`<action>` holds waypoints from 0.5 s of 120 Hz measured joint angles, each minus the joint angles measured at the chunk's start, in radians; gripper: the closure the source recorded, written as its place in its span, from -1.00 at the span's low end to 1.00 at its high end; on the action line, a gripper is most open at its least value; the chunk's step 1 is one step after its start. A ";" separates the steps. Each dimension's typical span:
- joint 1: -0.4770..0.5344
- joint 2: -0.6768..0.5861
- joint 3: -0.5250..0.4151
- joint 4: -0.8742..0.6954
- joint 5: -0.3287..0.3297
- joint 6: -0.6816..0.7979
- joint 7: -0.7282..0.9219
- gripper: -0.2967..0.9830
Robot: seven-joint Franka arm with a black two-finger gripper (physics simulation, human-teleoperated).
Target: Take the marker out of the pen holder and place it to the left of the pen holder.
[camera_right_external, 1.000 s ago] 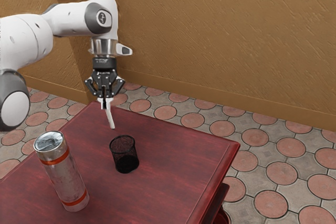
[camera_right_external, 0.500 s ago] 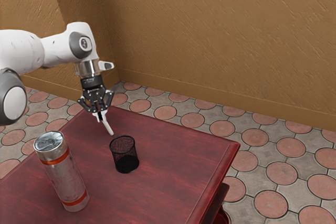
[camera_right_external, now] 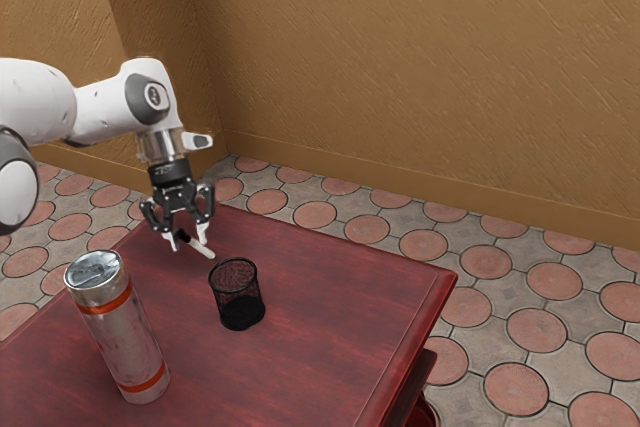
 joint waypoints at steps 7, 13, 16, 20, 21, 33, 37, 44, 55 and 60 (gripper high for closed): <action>0.001 -0.005 0.002 -0.021 -0.016 -0.012 0.002 0.07; 0.002 -0.005 0.002 -0.029 -0.024 -0.019 0.004 0.07; 0.002 -0.006 0.002 -0.031 -0.027 -0.023 0.005 0.07; 0.003 -0.005 0.003 -0.034 -0.031 -0.026 0.006 0.08; 0.003 -0.005 0.003 -0.035 -0.032 -0.027 0.006 0.08; 0.004 -0.001 0.006 -0.061 -0.060 -0.034 0.009 0.11; 0.006 0.001 0.007 -0.068 -0.066 -0.035 0.010 0.12; 0.014 0.003 0.008 -0.077 -0.074 -0.038 0.012 0.12; -0.012 -0.085 0.005 -0.073 -0.034 -0.036 0.016 -0.08; -0.044 -0.156 -0.008 -0.050 0.007 -0.034 0.019 -0.16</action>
